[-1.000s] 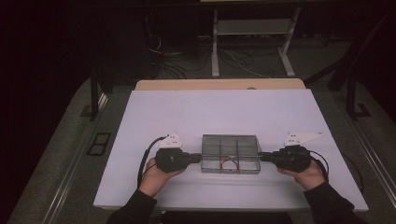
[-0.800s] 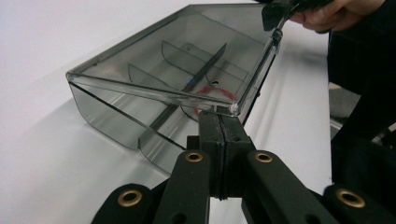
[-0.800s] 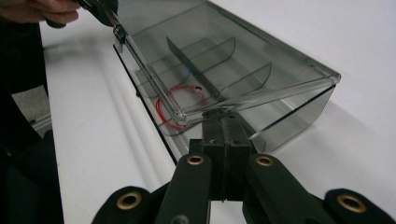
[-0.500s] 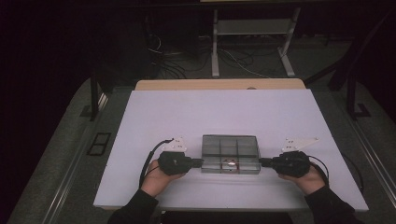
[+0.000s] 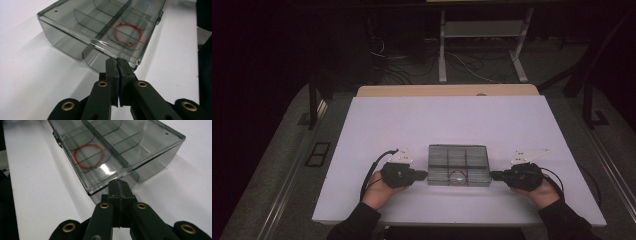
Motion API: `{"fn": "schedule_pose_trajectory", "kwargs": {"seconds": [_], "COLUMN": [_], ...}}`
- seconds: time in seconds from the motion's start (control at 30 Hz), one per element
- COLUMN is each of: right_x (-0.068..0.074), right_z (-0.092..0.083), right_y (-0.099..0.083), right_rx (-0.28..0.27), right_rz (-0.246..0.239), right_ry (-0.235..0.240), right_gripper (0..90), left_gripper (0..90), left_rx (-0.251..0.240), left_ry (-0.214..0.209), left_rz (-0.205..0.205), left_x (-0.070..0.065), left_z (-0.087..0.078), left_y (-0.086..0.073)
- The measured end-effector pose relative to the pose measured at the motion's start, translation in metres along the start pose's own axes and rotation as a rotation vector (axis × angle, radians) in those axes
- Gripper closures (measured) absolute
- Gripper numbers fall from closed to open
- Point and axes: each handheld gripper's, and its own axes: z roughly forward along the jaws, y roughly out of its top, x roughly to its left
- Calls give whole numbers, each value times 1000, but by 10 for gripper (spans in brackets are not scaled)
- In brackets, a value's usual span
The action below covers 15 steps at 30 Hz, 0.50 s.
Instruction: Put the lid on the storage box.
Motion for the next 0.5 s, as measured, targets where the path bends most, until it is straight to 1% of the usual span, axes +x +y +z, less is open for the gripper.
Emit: {"fn": "schedule_pose_trajectory", "kwargs": {"seconds": [0.07, 0.13, 0.2, 0.3, 0.37, 0.4, 0.43, 0.47, 0.5], "right_x": [-1, -2, -4, -7, -9, -10, -11, -12, -13], "right_z": [-1, -2, -3, -6, -8, -9, -10, -11, -12], "right_y": [-1, -1, -1, -3, -4, -6, -7, -8, -9], "right_rx": [-5, -9, -16, -32, -46, -50, -54, -61, -66], "right_rz": [12, 7, 16, 30, 43, 51, 55, 69, 79], "right_ry": [-1, -7, -17, -30, -43, -46, -52, -56, -65], "right_gripper": [892, 892, 891, 890, 836, 818, 788, 733, 712], "left_gripper": [851, 835, 811, 772, 731, 704, 675, 654, 628], "left_rx": [-6, -12, -22, -26, -42, -41, -52, -57, -57], "left_ry": [5, 19, 29, 39, 60, 69, 73, 79, 79], "left_rz": [-6, -6, -16, -15, -24, -22, -32, -28, -28], "left_x": [1, 2, 3, 3, 4, 5, 5, 5, 5], "left_z": [-1, -4, -6, -8, -12, -14, -15, -16, -16], "left_y": [0, -1, -2, -3, -6, -6, -7, -8, -8]}}
